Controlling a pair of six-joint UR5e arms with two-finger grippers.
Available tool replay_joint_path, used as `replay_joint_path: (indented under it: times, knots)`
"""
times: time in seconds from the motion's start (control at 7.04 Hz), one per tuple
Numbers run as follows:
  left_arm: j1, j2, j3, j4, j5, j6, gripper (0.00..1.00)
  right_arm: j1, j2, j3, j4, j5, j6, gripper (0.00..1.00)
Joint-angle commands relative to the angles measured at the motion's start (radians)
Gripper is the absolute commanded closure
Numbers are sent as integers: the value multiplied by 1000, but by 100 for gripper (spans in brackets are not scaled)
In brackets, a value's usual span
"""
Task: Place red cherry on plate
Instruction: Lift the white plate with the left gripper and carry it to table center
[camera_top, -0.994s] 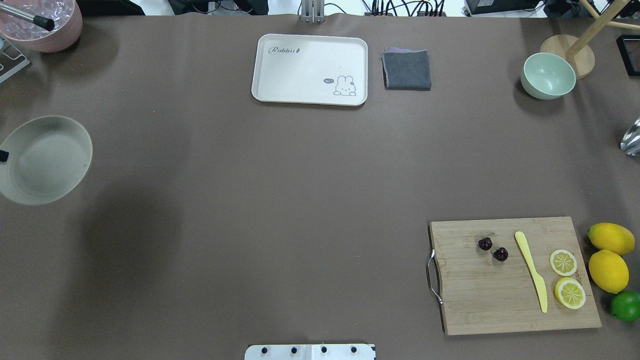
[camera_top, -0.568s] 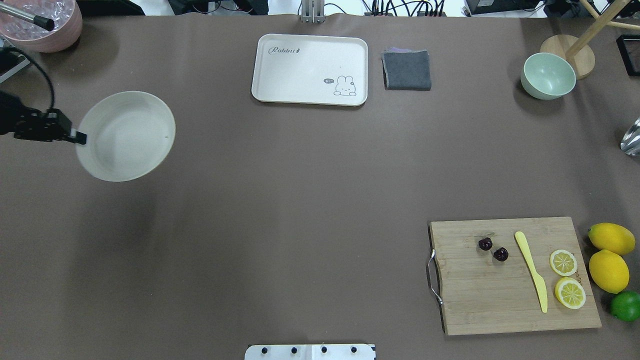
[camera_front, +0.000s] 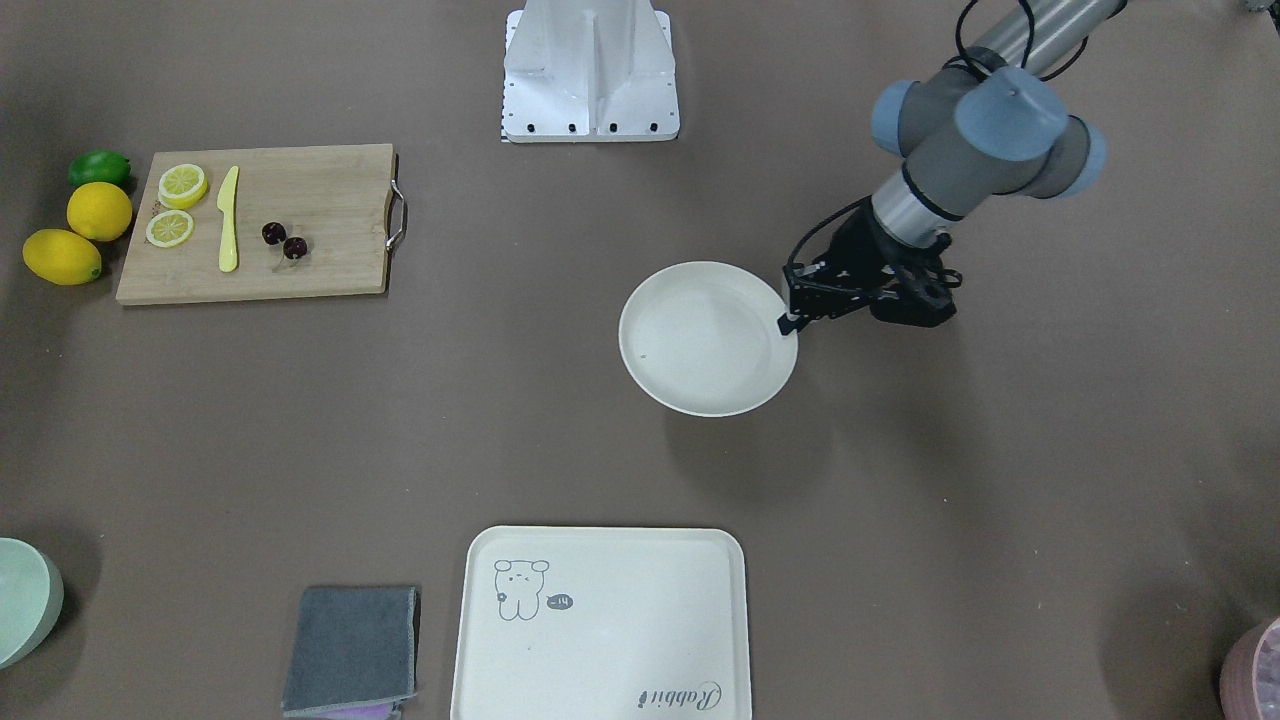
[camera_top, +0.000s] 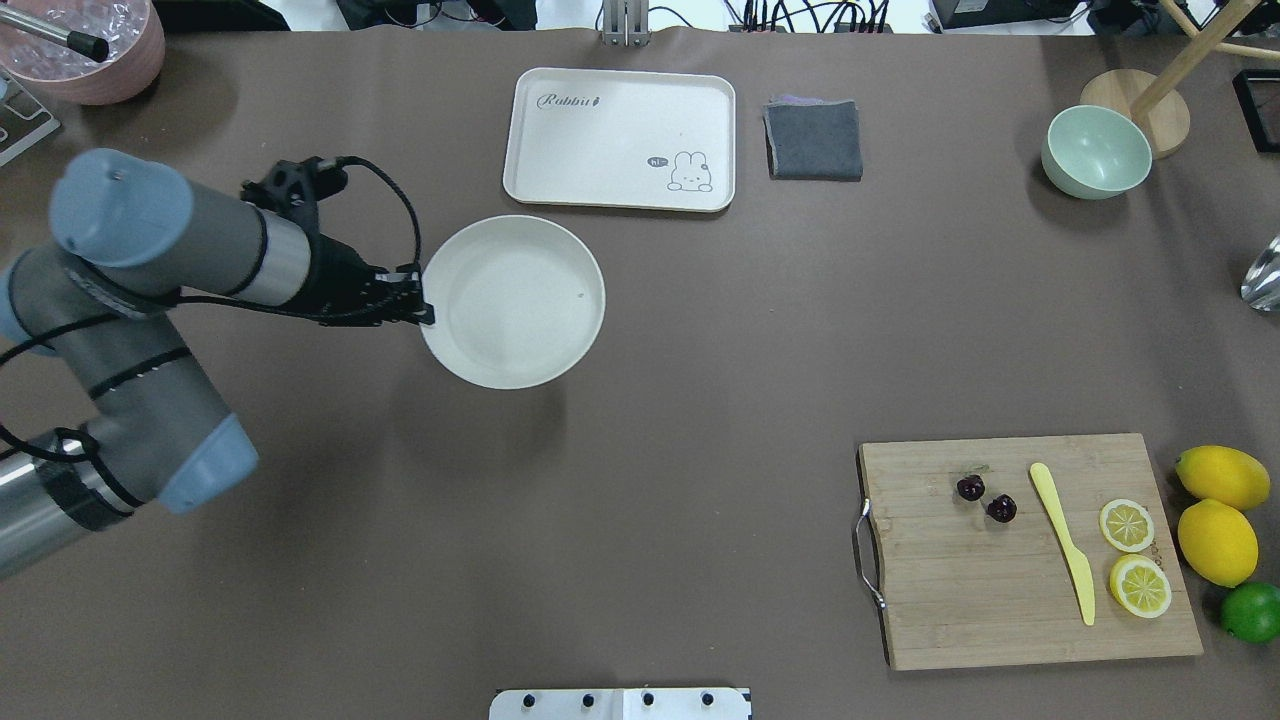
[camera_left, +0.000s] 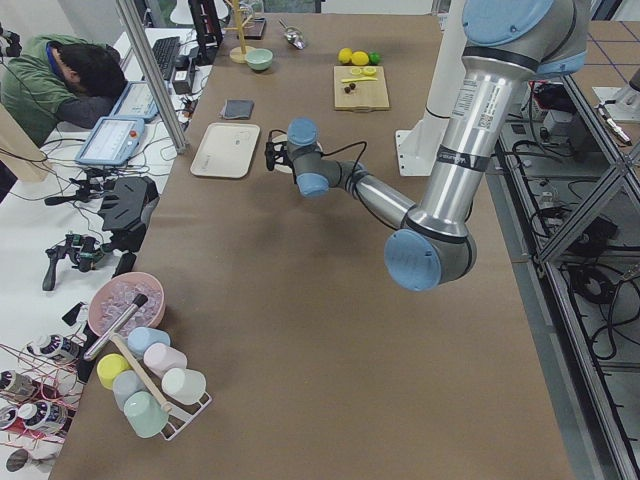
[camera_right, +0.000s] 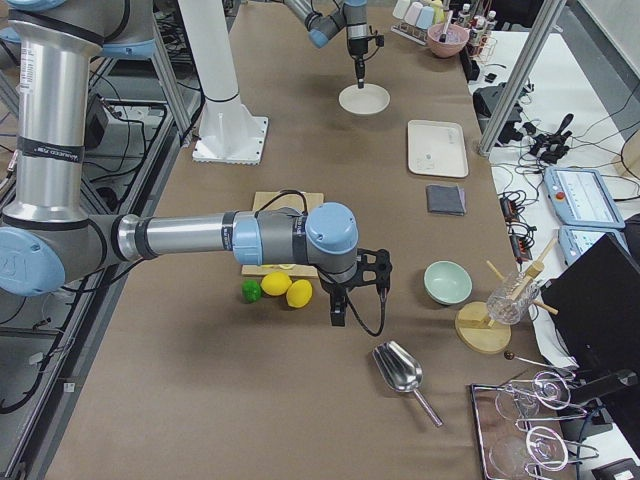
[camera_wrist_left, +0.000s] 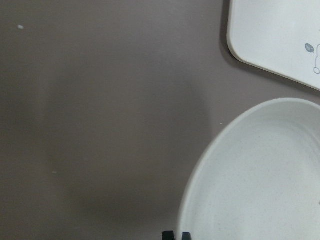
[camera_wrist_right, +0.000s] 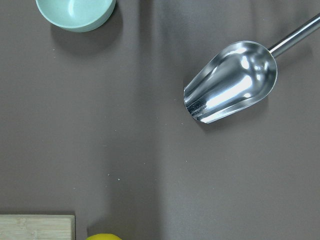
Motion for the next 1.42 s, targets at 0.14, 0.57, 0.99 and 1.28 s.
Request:
replay_joint_path:
  times: [0.14, 0.57, 0.99, 1.28]
  knots:
    - [248, -68, 6, 59, 265, -84, 100, -32, 25, 46, 0, 8, 34, 0]
    - [275, -70, 14, 105, 288, -83, 100, -197, 95, 184, 0, 8, 346, 0]
    - [257, -67, 5, 108, 288, -77, 2, -371, 213, 218, 0, -35, 545, 0]
    - [190, -68, -11, 114, 269, -67, 2, -512, 241, 243, 6, -121, 616, 0]
